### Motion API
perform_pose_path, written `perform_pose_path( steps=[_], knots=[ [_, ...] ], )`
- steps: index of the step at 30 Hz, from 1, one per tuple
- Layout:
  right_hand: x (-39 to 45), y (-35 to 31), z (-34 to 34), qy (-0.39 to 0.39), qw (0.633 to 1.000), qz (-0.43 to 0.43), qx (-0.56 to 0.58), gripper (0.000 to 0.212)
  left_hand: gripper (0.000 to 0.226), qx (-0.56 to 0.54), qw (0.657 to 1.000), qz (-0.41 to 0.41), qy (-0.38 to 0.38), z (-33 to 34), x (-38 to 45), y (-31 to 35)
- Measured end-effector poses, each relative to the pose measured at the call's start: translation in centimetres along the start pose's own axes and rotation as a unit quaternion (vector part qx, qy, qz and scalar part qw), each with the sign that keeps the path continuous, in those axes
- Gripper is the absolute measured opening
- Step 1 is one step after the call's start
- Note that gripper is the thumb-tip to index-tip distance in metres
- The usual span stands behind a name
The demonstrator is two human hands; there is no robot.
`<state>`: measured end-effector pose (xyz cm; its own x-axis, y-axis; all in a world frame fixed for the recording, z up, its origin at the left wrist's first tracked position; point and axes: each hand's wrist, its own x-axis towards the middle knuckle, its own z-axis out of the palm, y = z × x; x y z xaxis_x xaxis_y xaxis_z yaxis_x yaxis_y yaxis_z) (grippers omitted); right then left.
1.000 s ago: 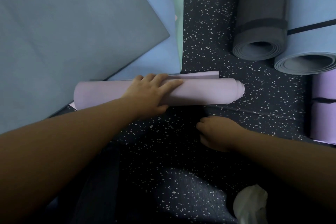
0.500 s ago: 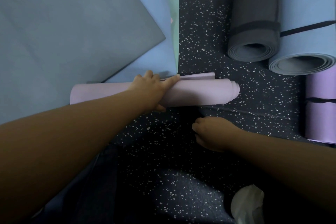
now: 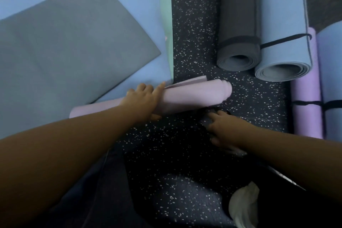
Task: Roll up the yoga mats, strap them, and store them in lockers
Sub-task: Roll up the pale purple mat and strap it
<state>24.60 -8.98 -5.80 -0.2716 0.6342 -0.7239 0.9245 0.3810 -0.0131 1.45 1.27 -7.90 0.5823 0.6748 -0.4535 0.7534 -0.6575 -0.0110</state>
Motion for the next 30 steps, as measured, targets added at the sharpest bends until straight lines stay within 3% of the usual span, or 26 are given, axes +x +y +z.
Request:
perform_pose_path(
  steps=[4, 6, 7, 10, 14, 17, 20, 23, 30],
  knots=[
    [-3.2, 1.0, -3.2, 0.070, 0.995, 0.046, 0.050, 0.038, 0.106, -0.039, 0.998, -0.052, 0.025, -2.9, -2.1, -1.0],
    [-5.1, 1.0, -5.7, 0.125, 0.983, 0.071, 0.117, 0.020, 0.105, -0.086, 0.992, -0.077, 0.048, -5.1, -3.2, -1.3],
    [-6.1, 0.8, -7.1, 0.158, 0.972, 0.084, 0.154, 0.021, 0.105, -0.119, 0.988, -0.085, 0.058, -6.4, -3.7, -1.4],
    [-9.2, -0.8, -11.1, 0.290, 0.926, 0.088, 0.224, 0.039, 0.109, -0.194, 0.971, -0.100, 0.099, -10.3, -5.3, -1.5],
    [-13.0, -3.2, -15.4, 0.427, 0.861, 0.102, 0.257, 0.023, 0.118, -0.249, 0.946, -0.125, 0.164, -16.0, -8.1, -0.6],
    [-16.3, -4.8, -18.2, 0.497, 0.805, 0.128, 0.296, 0.024, 0.115, -0.242, 0.943, -0.119, 0.197, -19.7, -10.4, 0.3],
    [-20.1, -5.8, -19.8, 0.551, 0.750, 0.159, 0.330, 0.034, 0.114, -0.216, 0.945, -0.096, 0.226, -22.4, -12.5, 1.3],
    [-23.5, -6.4, -19.7, 0.593, 0.716, 0.162, 0.331, 0.039, 0.101, -0.183, 0.951, -0.074, 0.237, -24.3, -14.9, 2.4],
    [-28.9, -7.5, -16.2, 0.612, 0.692, 0.132, 0.358, 0.030, 0.083, -0.246, 0.932, -0.068, 0.256, -23.9, -20.5, 5.0]
  ],
)
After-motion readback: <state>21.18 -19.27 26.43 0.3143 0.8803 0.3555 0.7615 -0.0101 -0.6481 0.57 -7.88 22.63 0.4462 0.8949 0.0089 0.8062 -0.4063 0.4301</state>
